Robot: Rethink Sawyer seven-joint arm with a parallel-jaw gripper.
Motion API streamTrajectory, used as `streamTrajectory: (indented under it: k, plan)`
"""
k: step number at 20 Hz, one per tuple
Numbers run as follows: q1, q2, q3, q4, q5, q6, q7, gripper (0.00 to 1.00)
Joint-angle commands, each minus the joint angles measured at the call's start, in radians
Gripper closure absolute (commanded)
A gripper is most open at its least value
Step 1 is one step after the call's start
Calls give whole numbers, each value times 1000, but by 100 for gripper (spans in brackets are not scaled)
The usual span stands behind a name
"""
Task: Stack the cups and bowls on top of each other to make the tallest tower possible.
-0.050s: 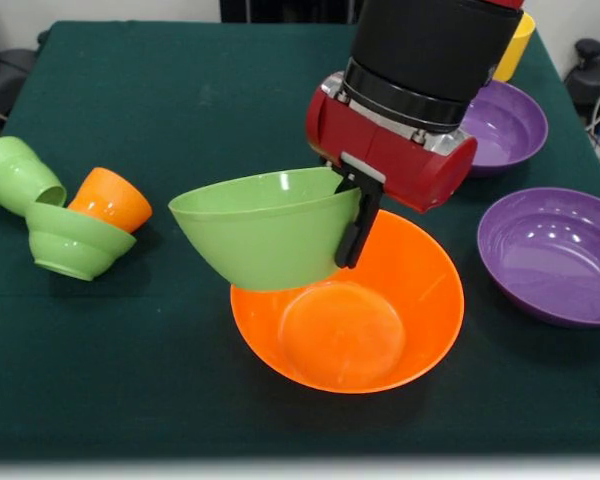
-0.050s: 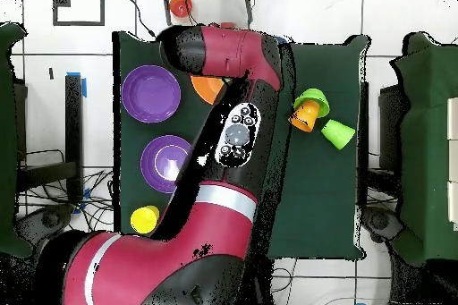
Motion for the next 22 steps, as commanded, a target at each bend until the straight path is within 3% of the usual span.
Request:
streamTrajectory:
  k: [1, 6, 11, 22]
  plan:
    - [22, -7, 89, 95, 17, 31, 133, 100]
    - [50, 22, 55, 46, 20, 79, 169, 100]
    - [92, 115, -17, -72, 29, 128, 244, 100]
    - [124, 223, -105, -159, 79, 108, 293, 100]
